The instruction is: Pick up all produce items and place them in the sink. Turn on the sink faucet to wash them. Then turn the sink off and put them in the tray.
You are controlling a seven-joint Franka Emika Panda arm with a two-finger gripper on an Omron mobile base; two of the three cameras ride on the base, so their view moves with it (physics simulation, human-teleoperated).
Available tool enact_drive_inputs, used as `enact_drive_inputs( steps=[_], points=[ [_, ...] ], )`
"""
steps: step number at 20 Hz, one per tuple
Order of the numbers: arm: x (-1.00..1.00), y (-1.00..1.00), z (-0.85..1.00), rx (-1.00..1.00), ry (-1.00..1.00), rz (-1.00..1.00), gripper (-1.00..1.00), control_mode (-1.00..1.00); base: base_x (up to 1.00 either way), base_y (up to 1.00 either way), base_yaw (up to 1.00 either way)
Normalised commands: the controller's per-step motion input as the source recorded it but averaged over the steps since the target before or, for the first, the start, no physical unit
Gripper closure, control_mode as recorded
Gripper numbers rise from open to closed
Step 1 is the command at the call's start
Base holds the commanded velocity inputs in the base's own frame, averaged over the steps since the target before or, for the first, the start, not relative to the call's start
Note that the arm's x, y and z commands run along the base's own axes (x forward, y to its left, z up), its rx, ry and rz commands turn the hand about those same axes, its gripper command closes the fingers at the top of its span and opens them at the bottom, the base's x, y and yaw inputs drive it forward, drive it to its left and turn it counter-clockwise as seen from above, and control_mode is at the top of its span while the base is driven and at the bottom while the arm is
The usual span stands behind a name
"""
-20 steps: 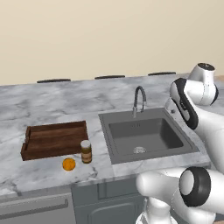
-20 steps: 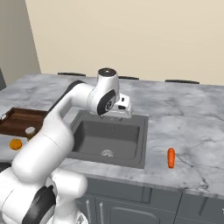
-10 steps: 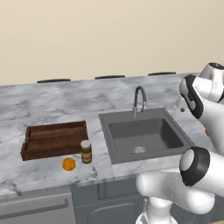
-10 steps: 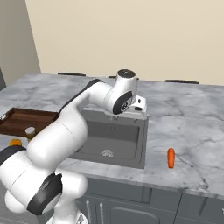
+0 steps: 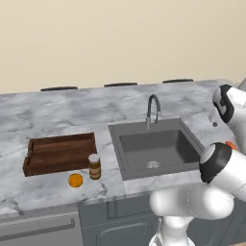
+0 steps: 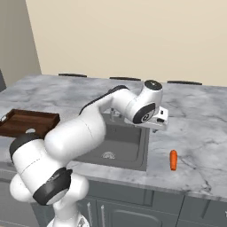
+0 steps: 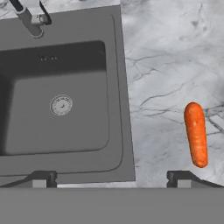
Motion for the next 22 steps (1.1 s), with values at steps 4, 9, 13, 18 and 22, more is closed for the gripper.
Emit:
enact_drive_inputs(
  steps=[4, 9, 13, 18, 22],
  points=[
    [0.00, -0.58, -0.26, 0.00, 0.01, -0.05, -1.00, -1.00, 0.00, 0.00, 0.00],
    [0.00, -0.43, -0.23, 0.00, 0.00, -0.03, -1.00, -1.00, 0.00, 0.00, 0.00],
    [0.00, -0.24, -0.27, 0.00, 0.00, 0.00, -1.00, -1.00, 0.00, 0.00, 0.00],
    [0.00, -0.30, -0.30, 0.00, 0.00, 0.00, -1.00, -1.00, 0.00, 0.00, 0.00],
    [0.00, -0.31, -0.34, 0.00, 0.00, 0.00, -1.00, -1.00, 0.00, 0.00, 0.00]
  ],
)
